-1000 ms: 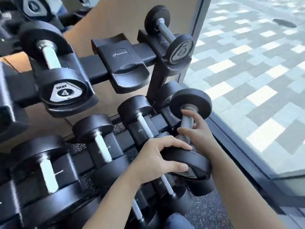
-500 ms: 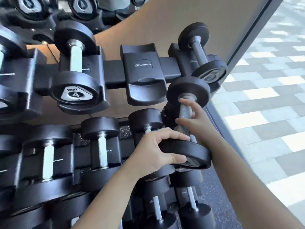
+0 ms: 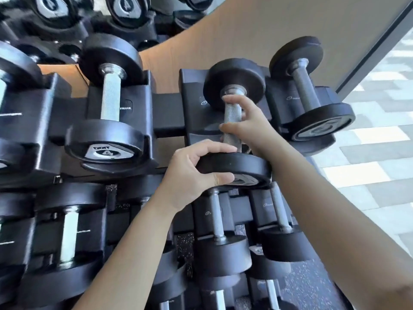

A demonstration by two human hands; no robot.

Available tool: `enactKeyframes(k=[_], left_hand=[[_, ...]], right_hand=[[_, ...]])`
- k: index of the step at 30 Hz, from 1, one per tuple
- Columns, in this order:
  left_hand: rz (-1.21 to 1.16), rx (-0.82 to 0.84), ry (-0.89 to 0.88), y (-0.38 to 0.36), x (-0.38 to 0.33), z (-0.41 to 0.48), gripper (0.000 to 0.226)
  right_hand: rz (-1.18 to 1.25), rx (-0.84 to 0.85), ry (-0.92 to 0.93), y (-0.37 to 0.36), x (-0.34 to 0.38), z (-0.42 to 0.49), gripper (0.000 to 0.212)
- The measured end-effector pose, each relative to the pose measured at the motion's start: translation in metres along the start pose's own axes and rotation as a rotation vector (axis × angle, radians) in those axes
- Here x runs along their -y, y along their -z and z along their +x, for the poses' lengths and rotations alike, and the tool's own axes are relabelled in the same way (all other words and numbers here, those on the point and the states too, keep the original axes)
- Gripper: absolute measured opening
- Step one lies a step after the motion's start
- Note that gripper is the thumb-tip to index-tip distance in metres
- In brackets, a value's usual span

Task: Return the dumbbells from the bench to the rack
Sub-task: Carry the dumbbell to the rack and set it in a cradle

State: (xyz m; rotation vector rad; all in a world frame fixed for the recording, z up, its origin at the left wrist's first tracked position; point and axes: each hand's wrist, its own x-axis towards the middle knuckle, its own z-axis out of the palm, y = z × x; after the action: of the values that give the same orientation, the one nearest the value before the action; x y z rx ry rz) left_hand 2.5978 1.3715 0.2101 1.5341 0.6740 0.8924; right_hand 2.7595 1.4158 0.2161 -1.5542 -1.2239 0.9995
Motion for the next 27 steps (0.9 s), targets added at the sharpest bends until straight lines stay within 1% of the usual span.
enactKeyframes(k=[6, 11, 16, 18, 22, 27], left_hand=[[-0.008, -0.044, 0.0, 0.013, 0.023, 0.023, 0.038], [0.057, -0.053, -0.04, 0.014, 0.037, 0.04, 0.034], [0.056, -0.082, -0.065, 0.019, 0.044, 0.055, 0.034], [0.04, -0.098, -0.056, 0.022, 0.044, 0.06, 0.034], [-0.072, -0.166, -0.01, 0.025, 0.044, 0.07, 0.037], [-0.047, -0.168, -0.021, 0.021, 0.044, 0.073, 0.036]], right_hand=[[-0.013, 0.05, 0.057, -0.005, 0.001, 0.037, 0.058], [0.027, 0.081, 0.112, -0.003, 0.0, 0.056, 0.054], [0.015, 0.089, 0.117, -0.003, 0.004, 0.072, 0.054], [0.005, 0.114, 0.103, -0.006, 0.006, 0.079, 0.054], [-0.013, 0.167, 0.001, -0.009, 0.01, 0.096, 0.054], [-0.004, 0.209, -0.019, -0.005, 0.005, 0.097, 0.051]])
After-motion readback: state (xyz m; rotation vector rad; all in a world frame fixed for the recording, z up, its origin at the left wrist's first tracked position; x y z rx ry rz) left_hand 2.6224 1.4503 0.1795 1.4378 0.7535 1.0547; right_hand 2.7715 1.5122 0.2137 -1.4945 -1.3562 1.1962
